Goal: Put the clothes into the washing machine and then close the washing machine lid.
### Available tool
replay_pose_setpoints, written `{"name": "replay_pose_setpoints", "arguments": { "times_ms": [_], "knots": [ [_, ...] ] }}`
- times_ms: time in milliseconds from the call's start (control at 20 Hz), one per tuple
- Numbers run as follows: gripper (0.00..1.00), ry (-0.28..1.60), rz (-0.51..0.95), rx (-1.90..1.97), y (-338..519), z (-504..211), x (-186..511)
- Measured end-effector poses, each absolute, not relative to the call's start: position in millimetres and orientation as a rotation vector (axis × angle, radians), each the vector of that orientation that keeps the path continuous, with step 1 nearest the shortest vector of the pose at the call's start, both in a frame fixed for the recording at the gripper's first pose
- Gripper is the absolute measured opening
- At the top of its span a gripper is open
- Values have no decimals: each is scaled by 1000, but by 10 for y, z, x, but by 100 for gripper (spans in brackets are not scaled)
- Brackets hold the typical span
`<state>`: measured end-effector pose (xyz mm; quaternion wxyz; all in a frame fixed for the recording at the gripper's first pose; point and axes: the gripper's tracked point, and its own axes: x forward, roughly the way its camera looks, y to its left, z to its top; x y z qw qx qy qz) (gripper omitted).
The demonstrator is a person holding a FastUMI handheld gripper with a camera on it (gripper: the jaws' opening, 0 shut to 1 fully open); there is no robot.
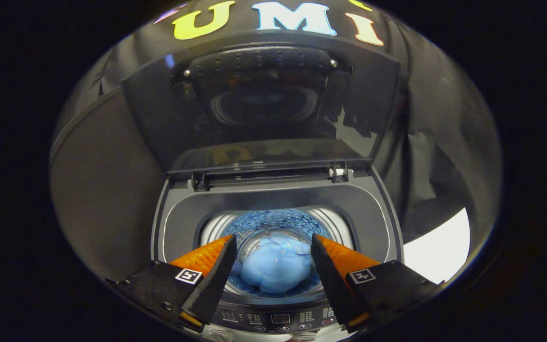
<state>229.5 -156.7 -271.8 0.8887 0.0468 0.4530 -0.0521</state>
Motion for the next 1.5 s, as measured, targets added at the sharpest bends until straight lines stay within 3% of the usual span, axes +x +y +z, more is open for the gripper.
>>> {"name": "replay_pose_setpoints", "arguments": {
  "times_ms": [400, 850, 1200, 1500],
  "knots": [
    [96, 784, -12, 8, -1305, -2189, 2214],
    [96, 493, 52, -7, -1179, -868, 3053],
    [96, 571, -23, 56, -1373, -529, 3827],
    [97, 698, -93, 183, -1502, -784, 4258]
  ]
}}
